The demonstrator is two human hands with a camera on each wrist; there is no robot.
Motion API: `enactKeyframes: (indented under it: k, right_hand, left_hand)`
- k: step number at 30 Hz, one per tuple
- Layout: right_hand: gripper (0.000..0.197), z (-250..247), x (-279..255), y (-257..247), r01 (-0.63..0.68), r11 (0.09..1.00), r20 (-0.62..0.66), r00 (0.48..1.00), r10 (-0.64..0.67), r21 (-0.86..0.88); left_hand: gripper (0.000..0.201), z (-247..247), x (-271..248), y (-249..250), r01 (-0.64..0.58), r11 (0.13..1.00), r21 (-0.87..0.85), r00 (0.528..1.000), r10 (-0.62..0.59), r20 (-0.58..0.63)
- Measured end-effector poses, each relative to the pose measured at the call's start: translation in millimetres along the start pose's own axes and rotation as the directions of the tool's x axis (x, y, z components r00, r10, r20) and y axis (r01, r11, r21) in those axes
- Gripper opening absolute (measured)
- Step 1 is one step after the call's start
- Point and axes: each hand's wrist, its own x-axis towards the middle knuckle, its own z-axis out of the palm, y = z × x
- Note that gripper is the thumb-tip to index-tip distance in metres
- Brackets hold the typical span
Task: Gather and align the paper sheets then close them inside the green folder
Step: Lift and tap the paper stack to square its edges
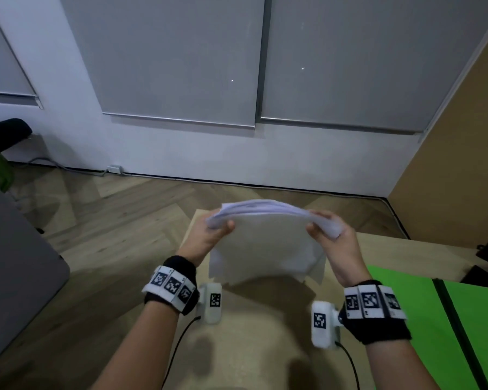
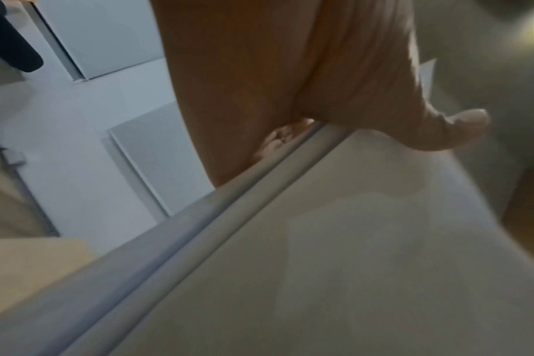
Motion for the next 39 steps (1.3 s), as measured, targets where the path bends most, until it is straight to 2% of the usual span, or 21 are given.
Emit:
enactKeyframes:
  k: [2, 4, 6, 8, 10, 12, 14, 16, 19, 20, 21, 24, 26, 28, 30, 31, 33, 34, 35, 37, 39]
  right_hand:
    - [0.035, 1, -4, 25, -0.093, 0.994, -0.035, 0.995, 0.091, -0.062]
    - [0.042, 0, -6, 36, -0.157, 0.985, -0.05, 0.987, 0.154, -0.067]
    - [0.039, 0, -5, 41, -0.192, 0.976, -0.033, 0.981, 0.189, -0.1]
    - [0.031, 4, -1, 42, -0.197, 0.963, -0.078, 0.979, 0.186, -0.182]
    - [0.031, 5, 9, 44, -0.215, 0.947, -0.192, 0.966, 0.172, -0.237]
    - [0.032, 0, 16, 49, -0.221, 0.939, -0.244, 0.957, 0.157, -0.264]
    - [0.024, -6, 19, 47, -0.214, 0.931, -0.245, 0.959, 0.143, -0.297]
    - [0.021, -5, 20, 36, -0.199, 0.923, -0.205, 0.969, 0.136, -0.33]
    - [0.018, 14, 19, 10, -0.022, 0.913, 0.021, 0.999, 0.034, -0.407]
    - [0.021, 21, 18, 3, 0.044, 0.889, 0.088, 0.996, -0.004, -0.456]
    - [0.024, 26, 18, -1, 0.092, 0.868, 0.128, 0.991, -0.033, -0.488]
    - [0.021, 21, 19, -1, 0.054, 0.89, 0.113, 0.994, -0.003, -0.452]
    - [0.012, 4, 16, 7, -0.002, 0.911, 0.155, 0.985, 0.072, -0.412]
    - [0.009, -19, 11, 21, -0.064, 0.901, 0.188, 0.969, 0.158, -0.428]
    - [0.016, -41, 4, 35, -0.112, 0.872, 0.129, 0.972, 0.195, -0.476]
    - [0.017, -51, 2, 42, -0.129, 0.867, 0.095, 0.976, 0.198, -0.481]
    - [0.016, -64, -3, 51, -0.185, 0.883, 0.028, 0.976, 0.218, -0.431]
    - [0.018, -68, -4, 53, -0.201, 0.9, -0.002, 0.976, 0.217, -0.387]
    - [0.023, -70, -5, 56, -0.223, 0.918, -0.021, 0.973, 0.229, -0.328]
    - [0.032, -68, -9, 60, -0.268, 0.939, 0.02, 0.96, 0.279, -0.217]
    - [0.043, -58, -14, 63, -0.339, 0.929, 0.108, 0.928, 0.356, -0.145]
  left_hand:
    - [0.063, 8, 3, -16, 0.112, 0.994, 0.004, 0.993, -0.111, -0.028]
    - [0.049, 7, 11, -19, 0.164, 0.986, 0.031, 0.986, -0.162, -0.047]
    - [0.047, 4, 21, -16, 0.208, 0.975, 0.072, 0.977, -0.21, 0.028]
    - [0.047, 9, 30, -8, 0.243, 0.956, 0.162, 0.962, -0.259, 0.087]
    - [0.036, 18, 38, 6, 0.192, 0.953, 0.236, 0.979, -0.203, 0.024]
    - [0.013, 20, 44, 21, 0.089, 0.967, 0.24, 0.996, -0.084, -0.031]
    - [0.003, 16, 47, 40, -0.042, 0.929, 0.366, 0.999, 0.037, 0.021]
    - [0.024, 15, 50, 54, -0.151, 0.77, 0.619, 0.987, 0.087, 0.132]
    - [0.031, 29, 45, 79, -0.228, 0.389, 0.893, 0.956, -0.086, 0.281]
    - [0.029, 34, 46, 83, -0.241, 0.334, 0.911, 0.942, -0.147, 0.303]
    - [0.026, 37, 47, 85, -0.232, 0.32, 0.918, 0.929, -0.207, 0.307]
    - [0.014, 31, 49, 85, -0.2, 0.361, 0.911, 0.922, -0.245, 0.3]
    - [0.018, 15, 46, 86, -0.178, 0.412, 0.894, 0.931, -0.224, 0.288]
    - [0.023, -8, 46, 81, -0.132, 0.546, 0.827, 0.943, -0.187, 0.274]
    - [0.018, -32, 42, 80, -0.071, 0.707, 0.704, 0.956, -0.154, 0.251]
    - [0.014, -42, 40, 78, -0.05, 0.756, 0.653, 0.961, -0.141, 0.238]
    - [0.034, -56, 33, 74, 0.002, 0.814, 0.581, 0.975, -0.13, 0.179]
    - [0.035, -64, 30, 71, 0.046, 0.837, 0.545, 0.982, -0.138, 0.129]
    - [0.027, -71, 28, 67, 0.083, 0.867, 0.492, 0.986, -0.144, 0.088]
    - [0.026, -82, 24, 60, 0.148, 0.905, 0.399, 0.986, -0.167, 0.013]
    - [0.01, -88, 21, 50, 0.199, 0.931, 0.307, 0.98, -0.194, -0.049]
